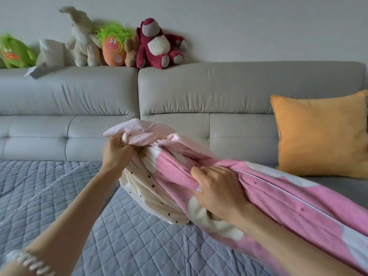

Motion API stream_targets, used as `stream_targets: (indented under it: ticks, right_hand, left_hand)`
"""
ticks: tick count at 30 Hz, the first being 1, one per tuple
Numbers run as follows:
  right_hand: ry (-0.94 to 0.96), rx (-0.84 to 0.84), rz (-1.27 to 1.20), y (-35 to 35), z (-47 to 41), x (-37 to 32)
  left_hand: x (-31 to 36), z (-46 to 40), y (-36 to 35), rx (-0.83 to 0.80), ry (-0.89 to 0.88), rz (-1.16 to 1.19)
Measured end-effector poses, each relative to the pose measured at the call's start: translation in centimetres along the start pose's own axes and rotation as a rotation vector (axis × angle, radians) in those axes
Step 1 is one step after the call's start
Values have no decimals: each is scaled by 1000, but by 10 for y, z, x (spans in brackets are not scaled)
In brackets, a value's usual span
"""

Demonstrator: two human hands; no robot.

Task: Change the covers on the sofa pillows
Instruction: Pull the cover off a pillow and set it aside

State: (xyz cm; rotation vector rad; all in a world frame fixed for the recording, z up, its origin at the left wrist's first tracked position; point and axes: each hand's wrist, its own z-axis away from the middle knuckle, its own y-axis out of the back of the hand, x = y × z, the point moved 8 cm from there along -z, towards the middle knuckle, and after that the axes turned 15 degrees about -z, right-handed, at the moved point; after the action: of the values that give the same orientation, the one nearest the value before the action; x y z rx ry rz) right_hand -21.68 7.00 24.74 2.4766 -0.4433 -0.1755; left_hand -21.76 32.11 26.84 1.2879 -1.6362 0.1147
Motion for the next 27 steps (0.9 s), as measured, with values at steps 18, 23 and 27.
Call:
stream_targets:
  ticks: [18, 23, 27]
  right_hand:
    - [200, 147, 374, 38, -48, 83]
    - [-192, -257, 238, -72, 72, 99]
    - [-220, -136, 136, -74, 63, 76]
  left_hand:
    - [32, 23, -40, 232, -93, 386]
    - [-57, 117, -94, 48, 234, -118]
    - [-31, 109, -79, 233, -168, -616]
